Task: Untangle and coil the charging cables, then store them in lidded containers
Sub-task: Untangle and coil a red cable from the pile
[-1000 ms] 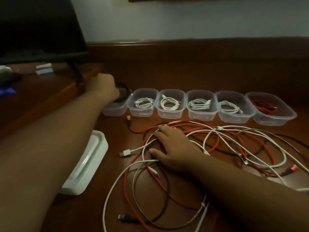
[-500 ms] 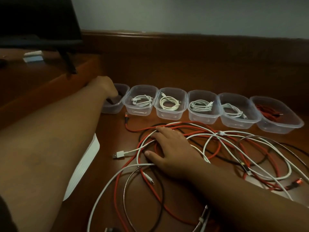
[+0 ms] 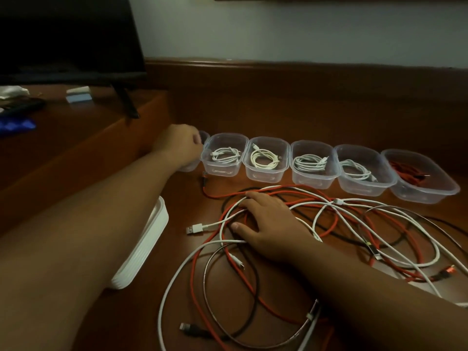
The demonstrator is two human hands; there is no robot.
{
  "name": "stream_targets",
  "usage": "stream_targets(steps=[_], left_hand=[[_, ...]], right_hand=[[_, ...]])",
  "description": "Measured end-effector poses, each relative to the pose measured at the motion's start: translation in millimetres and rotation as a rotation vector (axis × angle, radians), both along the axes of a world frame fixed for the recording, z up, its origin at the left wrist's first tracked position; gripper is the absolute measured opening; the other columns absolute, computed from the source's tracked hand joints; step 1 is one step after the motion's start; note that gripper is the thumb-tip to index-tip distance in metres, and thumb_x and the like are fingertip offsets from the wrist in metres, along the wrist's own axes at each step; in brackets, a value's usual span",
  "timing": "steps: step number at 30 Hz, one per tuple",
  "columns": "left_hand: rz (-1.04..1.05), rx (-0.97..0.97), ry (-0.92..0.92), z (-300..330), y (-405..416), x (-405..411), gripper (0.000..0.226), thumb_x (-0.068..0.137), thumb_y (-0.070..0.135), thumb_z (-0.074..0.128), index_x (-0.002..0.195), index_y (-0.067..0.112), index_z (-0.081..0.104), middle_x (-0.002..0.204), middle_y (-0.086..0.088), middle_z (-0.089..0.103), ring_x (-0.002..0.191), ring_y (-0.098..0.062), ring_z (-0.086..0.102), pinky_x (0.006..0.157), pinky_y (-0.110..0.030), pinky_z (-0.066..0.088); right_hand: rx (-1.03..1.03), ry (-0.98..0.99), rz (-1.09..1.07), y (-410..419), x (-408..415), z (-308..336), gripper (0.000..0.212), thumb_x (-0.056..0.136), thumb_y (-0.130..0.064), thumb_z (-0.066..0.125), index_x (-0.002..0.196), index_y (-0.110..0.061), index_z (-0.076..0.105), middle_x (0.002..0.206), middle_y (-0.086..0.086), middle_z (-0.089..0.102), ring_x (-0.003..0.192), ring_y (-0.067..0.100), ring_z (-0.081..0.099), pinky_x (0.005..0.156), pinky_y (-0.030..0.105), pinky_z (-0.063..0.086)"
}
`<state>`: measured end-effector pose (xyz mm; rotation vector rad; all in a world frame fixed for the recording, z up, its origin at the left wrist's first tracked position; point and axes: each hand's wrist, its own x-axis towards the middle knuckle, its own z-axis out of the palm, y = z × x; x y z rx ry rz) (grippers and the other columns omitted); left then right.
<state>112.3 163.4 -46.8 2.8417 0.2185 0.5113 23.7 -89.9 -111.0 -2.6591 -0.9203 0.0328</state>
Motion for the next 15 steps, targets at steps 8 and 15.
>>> stream_targets(steps=[8,15], left_hand=[[-0.465,0.248,0.446,-3,-41,-69,0.019,0.09,0.036,0.063,0.106,0.031,0.07,0.106,0.01,0.068,0.094,-0.009,0.061,0.087,-0.034,0.053],[-0.372,0.282,0.272,-9,-47,-92,0.009,0.096,0.036,0.056,0.101,0.03,0.062,0.109,0.004,0.063,0.098,-0.015,0.057,0.086,-0.036,0.05]], right_hand=[[0.193,0.153,-0.077,-4,-9,13,0.051,0.086,-0.064,0.045,0.124,-0.031,0.056,0.125,-0.01,0.058,0.116,0.012,0.052,0.102,0.04,0.044],[0.211,-0.121,-0.068,-18,-34,23,0.026,0.094,-0.032,0.058,0.114,-0.016,0.063,0.116,0.002,0.061,0.111,0.02,0.052,0.098,0.036,0.041]])
